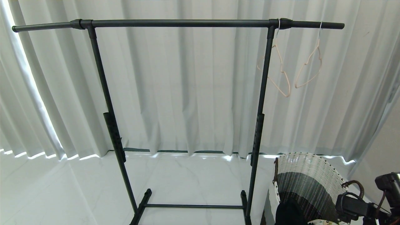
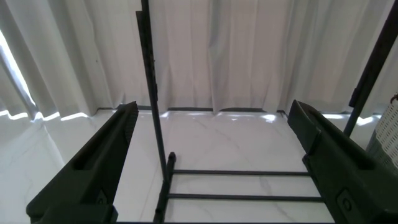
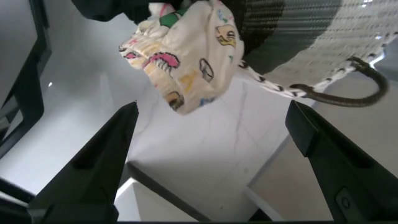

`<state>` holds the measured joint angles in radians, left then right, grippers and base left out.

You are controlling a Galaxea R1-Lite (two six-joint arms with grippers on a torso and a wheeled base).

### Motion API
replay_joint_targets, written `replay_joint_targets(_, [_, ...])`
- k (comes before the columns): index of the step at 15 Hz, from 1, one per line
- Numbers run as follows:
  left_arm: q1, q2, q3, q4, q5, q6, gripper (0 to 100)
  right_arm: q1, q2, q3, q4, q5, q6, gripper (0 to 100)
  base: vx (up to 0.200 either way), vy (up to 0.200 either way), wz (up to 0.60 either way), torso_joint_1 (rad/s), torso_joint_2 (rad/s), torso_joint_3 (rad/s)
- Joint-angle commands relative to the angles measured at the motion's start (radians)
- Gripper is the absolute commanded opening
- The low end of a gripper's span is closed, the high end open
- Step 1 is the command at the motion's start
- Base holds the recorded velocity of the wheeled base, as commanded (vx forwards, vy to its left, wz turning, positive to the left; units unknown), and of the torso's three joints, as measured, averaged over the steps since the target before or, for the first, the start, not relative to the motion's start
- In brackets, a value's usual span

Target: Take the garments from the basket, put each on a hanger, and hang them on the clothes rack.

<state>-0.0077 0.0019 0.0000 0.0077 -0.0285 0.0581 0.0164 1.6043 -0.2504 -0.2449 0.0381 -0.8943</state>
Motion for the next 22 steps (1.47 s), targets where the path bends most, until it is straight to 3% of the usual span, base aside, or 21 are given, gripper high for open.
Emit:
replay_joint_targets(1, [0.000, 0.000, 0.000, 0.000, -0.001, 0.000, 100, 0.000, 0.123, 0.022, -0.071, 0.000, -0.002, 100, 0.000, 0.000, 0.00, 0.000, 0.00, 0.000])
replay_joint_targets(10, [0.000, 0.000, 0.000, 0.000, -0.001, 0.000, 100, -0.056, 0.370, 0.036, -0.425, -0.067, 0.001, 100, 0.000, 0.000, 0.00, 0.000, 0.00, 0.000])
replay_joint_targets(17, [0.000, 0.000, 0.000, 0.000, -0.001, 0.000, 100, -0.070, 0.393, 0.046, -0.496, -0.076, 0.006, 100, 0.000, 0.000, 0.00, 0.000, 0.00, 0.000])
replay_joint_targets(18, [0.000, 0.000, 0.000, 0.000, -0.001, 0.000, 100, -0.070, 0.393, 0.048, -0.505, -0.076, 0.006, 0, 0.000, 0.000, 0.00, 0.000, 0.00, 0.000])
replay_joint_targets(22, [0.000, 0.000, 0.000, 0.000, -0.001, 0.000, 100, -0.070, 0.264, 0.103, -0.521, -0.072, 0.047, 0, 0.000, 0.000, 0.00, 0.000, 0.00, 0.000])
